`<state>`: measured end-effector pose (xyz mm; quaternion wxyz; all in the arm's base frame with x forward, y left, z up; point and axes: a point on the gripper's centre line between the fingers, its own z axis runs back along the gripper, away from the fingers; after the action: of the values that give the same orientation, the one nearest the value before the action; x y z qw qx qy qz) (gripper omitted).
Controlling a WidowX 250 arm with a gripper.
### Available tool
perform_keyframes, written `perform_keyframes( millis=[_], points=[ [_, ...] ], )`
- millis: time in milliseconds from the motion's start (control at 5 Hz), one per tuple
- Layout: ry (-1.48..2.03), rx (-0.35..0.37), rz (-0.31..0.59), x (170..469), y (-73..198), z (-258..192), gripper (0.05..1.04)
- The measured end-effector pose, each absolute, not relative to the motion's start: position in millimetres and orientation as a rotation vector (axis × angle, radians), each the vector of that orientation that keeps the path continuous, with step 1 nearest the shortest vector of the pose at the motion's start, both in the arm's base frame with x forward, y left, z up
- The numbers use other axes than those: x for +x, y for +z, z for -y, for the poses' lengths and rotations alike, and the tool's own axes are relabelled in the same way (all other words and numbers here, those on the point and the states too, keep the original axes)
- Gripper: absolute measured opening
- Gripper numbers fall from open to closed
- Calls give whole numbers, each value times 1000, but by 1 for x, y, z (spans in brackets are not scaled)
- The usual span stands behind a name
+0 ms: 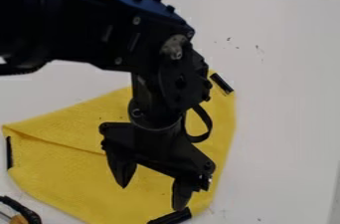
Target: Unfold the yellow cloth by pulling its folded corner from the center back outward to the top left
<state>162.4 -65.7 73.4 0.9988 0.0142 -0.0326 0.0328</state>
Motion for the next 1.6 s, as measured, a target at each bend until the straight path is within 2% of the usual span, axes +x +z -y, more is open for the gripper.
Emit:
perform_keyframes(
  millis=[600,1400,1600],
  points=[
    [25,39,65,168,67,59,1001],
    [-90,45,92,210,62,33,1001],
    [-129,23,106,223,58,20,1001]
  ],
)
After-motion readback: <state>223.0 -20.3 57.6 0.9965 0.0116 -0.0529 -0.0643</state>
